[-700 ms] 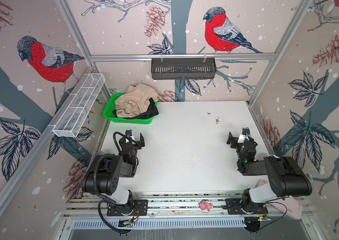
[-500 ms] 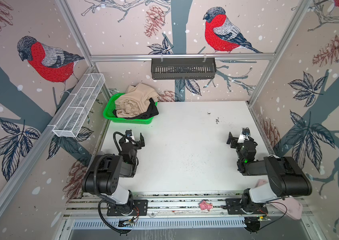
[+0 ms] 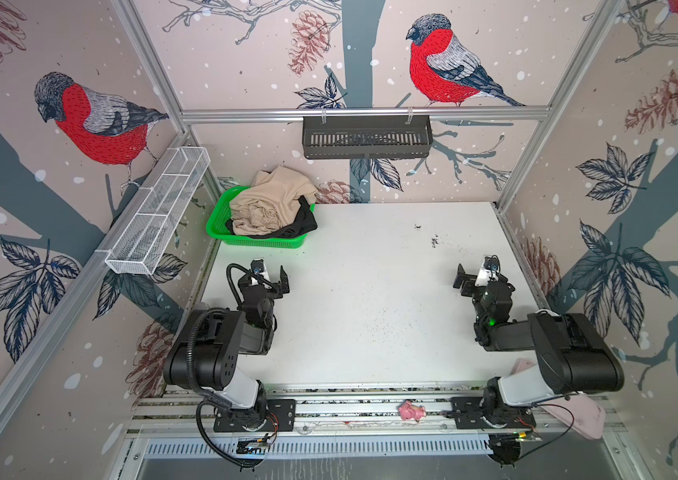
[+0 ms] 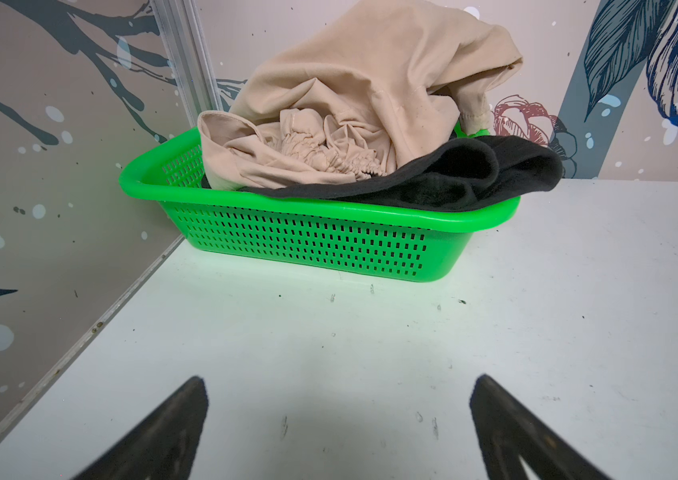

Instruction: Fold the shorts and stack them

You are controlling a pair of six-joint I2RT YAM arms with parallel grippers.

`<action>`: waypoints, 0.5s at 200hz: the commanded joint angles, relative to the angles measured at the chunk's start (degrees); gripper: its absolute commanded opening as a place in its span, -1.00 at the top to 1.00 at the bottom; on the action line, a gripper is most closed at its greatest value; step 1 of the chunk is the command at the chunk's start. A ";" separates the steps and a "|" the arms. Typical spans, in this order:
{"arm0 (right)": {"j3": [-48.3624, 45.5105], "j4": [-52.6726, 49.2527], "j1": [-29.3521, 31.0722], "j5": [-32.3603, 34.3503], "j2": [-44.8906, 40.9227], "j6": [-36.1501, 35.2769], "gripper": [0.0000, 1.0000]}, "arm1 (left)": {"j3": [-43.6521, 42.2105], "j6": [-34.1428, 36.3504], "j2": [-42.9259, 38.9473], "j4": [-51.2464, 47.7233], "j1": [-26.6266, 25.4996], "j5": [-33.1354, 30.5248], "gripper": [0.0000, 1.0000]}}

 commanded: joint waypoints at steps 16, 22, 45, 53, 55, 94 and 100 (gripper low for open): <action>0.24 0.85 -0.01 0.29 -0.03 0.58 -1.00 | -0.01 0.26 0.02 3.17 0.18 0.20 -0.97; 0.45 0.59 -0.09 0.02 0.06 0.60 -1.00 | -0.01 0.23 -0.02 3.10 0.24 0.21 -0.97; 0.22 0.89 -0.10 -0.01 -0.20 0.60 -1.00 | -0.23 0.28 -0.15 3.57 0.24 0.05 -0.95; 0.17 1.01 -0.08 0.15 -0.20 0.49 -1.00 | -0.18 -0.08 -1.12 2.80 0.21 -0.45 -0.95; 0.09 1.10 -0.02 0.23 -0.16 0.51 -1.00 | -0.14 -0.12 -1.52 2.45 0.20 -0.56 -0.95; 5.97 -13.33 1.60 1.88 -4.60 -0.15 -1.00 | 2.83 -1.35 -15.34 -14.11 -0.49 -2.12 -0.95; 7.45 -17.03 1.90 1.51 -5.38 0.17 -1.00 | 5.02 -2.59 -17.50 -19.75 -0.72 -1.76 -0.95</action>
